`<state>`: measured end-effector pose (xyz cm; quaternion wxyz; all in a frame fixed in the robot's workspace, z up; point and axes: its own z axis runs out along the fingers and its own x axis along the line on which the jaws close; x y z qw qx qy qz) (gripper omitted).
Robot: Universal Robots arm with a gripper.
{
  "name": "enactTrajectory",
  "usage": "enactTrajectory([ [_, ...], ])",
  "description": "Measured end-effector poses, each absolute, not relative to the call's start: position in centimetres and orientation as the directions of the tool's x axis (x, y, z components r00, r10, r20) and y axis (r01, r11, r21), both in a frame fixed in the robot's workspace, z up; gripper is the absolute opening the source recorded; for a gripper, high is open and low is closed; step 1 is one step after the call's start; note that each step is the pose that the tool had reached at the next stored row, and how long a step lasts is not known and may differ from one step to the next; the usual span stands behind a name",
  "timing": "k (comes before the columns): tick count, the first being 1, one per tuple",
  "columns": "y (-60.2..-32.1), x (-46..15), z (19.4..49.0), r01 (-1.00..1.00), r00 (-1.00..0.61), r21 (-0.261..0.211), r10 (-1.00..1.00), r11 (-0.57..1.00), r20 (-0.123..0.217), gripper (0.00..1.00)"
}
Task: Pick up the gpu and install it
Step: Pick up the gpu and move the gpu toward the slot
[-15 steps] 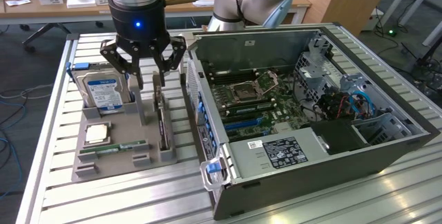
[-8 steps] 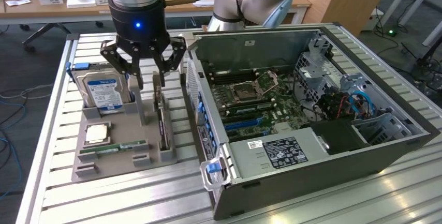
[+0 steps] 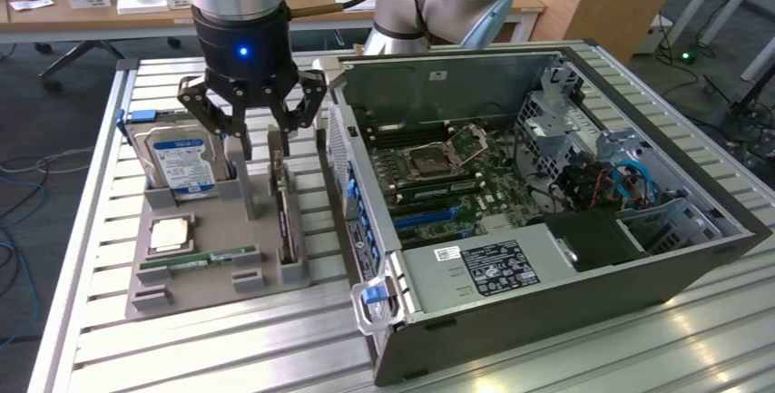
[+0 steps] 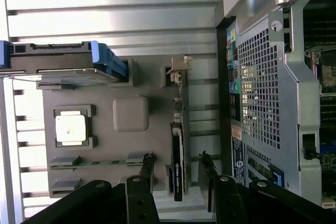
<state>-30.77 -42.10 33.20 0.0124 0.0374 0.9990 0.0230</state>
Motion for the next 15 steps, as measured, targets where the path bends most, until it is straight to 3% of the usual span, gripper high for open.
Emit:
enactTrajectory([
  [15,-42.10,-30.77,32.82,0.074,-0.997,0.047,0.075,0.996,-0.023,0.47],
])
